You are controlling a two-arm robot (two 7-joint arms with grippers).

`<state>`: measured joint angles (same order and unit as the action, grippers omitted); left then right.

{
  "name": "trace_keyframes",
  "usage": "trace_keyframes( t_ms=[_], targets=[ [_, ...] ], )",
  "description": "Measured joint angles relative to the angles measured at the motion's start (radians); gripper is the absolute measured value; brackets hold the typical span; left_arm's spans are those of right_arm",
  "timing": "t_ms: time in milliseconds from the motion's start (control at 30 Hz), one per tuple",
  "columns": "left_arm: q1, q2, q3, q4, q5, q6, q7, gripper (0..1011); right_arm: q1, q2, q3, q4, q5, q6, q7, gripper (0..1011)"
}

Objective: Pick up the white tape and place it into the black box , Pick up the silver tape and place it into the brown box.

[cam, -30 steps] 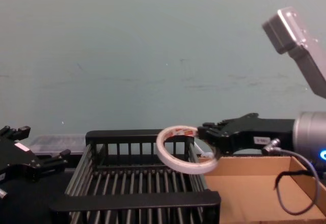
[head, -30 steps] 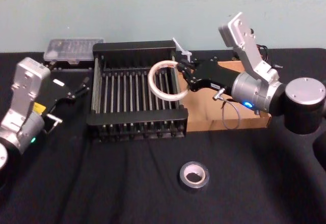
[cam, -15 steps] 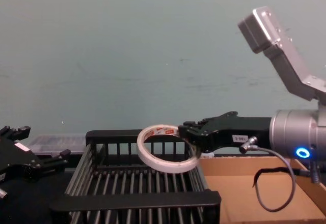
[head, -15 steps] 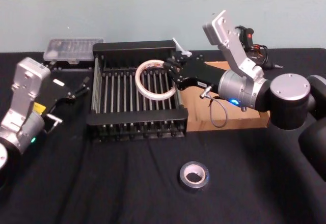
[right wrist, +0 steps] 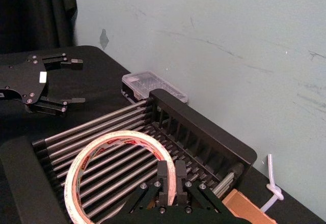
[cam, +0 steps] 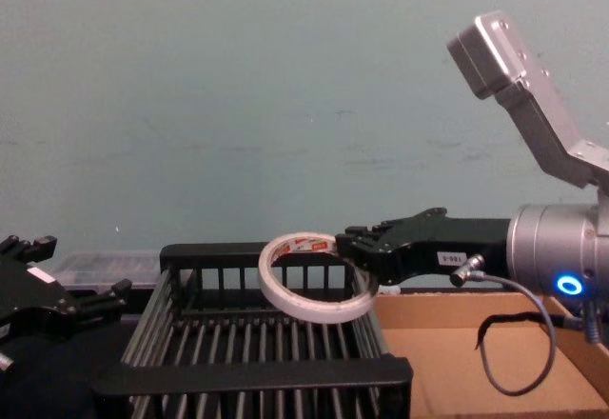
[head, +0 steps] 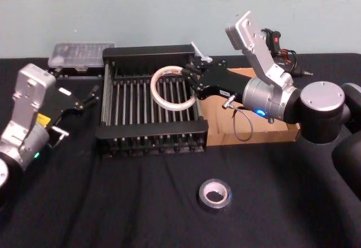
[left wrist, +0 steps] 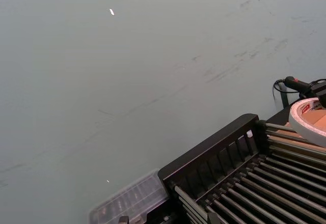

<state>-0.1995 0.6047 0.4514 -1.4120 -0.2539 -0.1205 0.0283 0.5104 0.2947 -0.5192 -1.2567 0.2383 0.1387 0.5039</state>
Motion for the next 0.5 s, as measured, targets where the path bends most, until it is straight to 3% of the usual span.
trace_keyframes(
  t_ms=[233, 433, 500],
  targets=[
    [0.0, 0.0, 0.0, 0.0, 0.0, 0.0, 0.0, 1001, -0.001, 0.001, 0.001, -0.002, 0.0, 0.002, 0.0, 223],
    [0.0, 0.0, 0.0, 0.0, 0.0, 0.0, 0.0, 1001, -0.002, 0.001, 0.002, -0.003, 0.0, 0.002, 0.0, 468],
    [0.0, 0.0, 0.0, 0.0, 0.0, 0.0, 0.0, 1001, -0.002, 0.001, 0.002, -0.003, 0.0, 0.003, 0.0, 503]
  ],
)
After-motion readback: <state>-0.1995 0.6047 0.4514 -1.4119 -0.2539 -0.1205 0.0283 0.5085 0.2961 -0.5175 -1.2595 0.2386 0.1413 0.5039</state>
